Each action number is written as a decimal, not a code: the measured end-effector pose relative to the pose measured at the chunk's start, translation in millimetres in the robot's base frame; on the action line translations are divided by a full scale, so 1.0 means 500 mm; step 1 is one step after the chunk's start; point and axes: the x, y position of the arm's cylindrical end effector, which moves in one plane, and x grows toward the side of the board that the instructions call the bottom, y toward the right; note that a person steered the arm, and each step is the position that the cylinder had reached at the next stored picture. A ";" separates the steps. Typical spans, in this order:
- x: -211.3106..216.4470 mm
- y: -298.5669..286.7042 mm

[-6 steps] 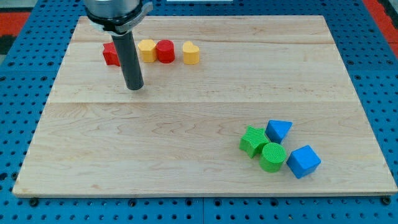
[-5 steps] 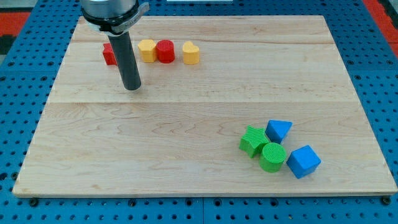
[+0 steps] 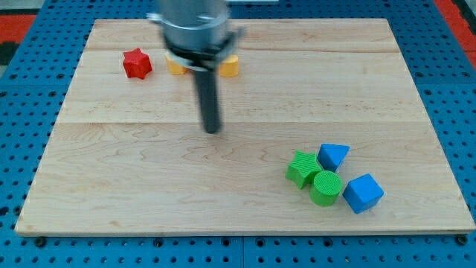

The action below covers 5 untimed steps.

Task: Slide the blue cube along with the green circle to the bottom center

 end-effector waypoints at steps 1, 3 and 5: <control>0.000 0.213; 0.186 0.537; 0.231 0.383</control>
